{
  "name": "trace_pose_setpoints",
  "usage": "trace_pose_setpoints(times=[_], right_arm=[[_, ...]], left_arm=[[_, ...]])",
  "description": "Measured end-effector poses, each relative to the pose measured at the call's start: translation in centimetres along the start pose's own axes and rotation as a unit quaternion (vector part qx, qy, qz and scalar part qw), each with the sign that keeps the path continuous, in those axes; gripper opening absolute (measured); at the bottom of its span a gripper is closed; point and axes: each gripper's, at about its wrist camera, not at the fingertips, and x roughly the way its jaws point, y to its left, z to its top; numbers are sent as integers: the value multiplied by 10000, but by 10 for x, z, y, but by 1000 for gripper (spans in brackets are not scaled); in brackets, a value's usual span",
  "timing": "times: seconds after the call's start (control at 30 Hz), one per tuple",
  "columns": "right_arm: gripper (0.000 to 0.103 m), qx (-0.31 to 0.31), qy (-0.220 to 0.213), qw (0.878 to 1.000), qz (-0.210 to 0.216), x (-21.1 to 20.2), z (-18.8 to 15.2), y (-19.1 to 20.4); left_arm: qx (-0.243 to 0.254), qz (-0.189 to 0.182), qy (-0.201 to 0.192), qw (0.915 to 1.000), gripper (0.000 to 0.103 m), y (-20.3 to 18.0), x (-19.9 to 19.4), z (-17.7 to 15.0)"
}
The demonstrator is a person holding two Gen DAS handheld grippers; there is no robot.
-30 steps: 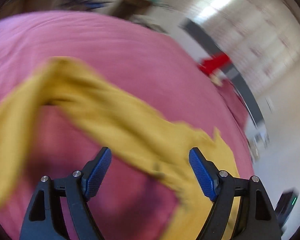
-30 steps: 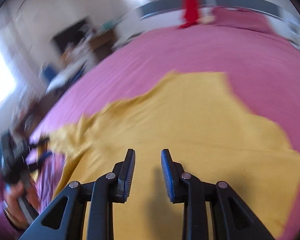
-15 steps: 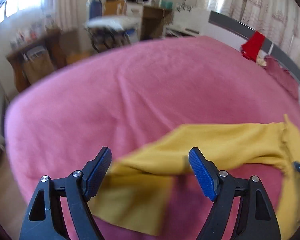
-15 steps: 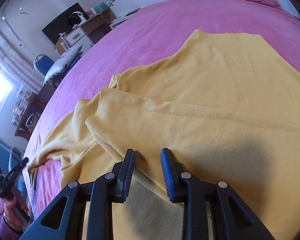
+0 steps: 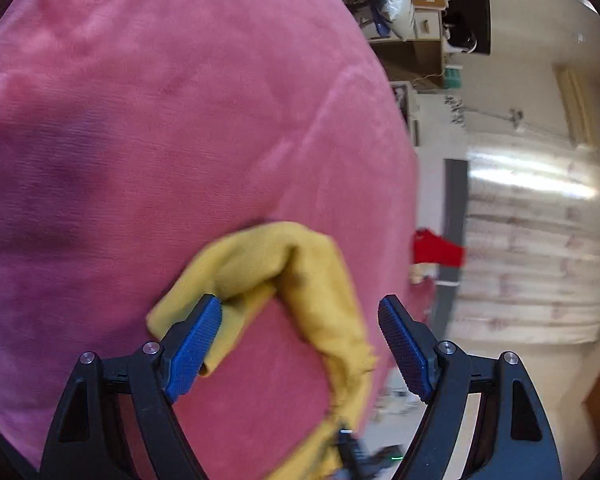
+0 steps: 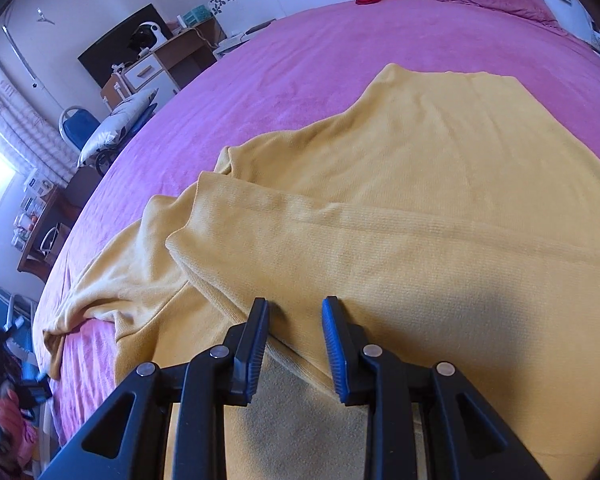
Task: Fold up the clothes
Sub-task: 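Grasp the yellow sweater sleeve with the left gripper and fold it across the body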
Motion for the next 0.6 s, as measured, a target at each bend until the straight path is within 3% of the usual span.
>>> trace_pose_setpoints(times=[0.07, 0.13, 0.2, 0.33, 0.4, 0.5, 0.53, 0.57, 0.6], right_arm=[[28, -18, 6, 10000, 21, -1, 0, -1], [28, 1, -15, 10000, 31, 0, -1, -2], [28, 18, -53, 10000, 23, 0, -2, -2], [28, 30, -52, 10000, -12, 0, -2, -1], [28, 36, -51, 10000, -29, -1, -2, 0], [28, 24, -31, 10000, -19, -1, -1, -1], [28, 27, -26, 10000, -12, -1, -1, -1], [28, 62, -46, 10000, 20, -2, -2, -2], [28, 99, -67, 9999, 53, -2, -2, -3]], left_arm=[[-6, -40, -336, 9994, 81, -10, -16, 0], [-52, -246, -397, 9989, 81, -13, -22, 1], [34, -343, -196, 9992, 81, -17, -18, 2], [-187, -84, 53, 9998, 81, -5, 11, 12], [-568, -90, 39, 9983, 81, 7, 27, 19], [-1212, 188, -308, 9920, 79, 27, 31, 26], [-1515, 166, -447, 9873, 72, 35, 30, 25], [-1817, 143, -585, 9815, 58, 42, 29, 25], [-1703, 104, -655, 9832, 51, 36, 29, 28]])
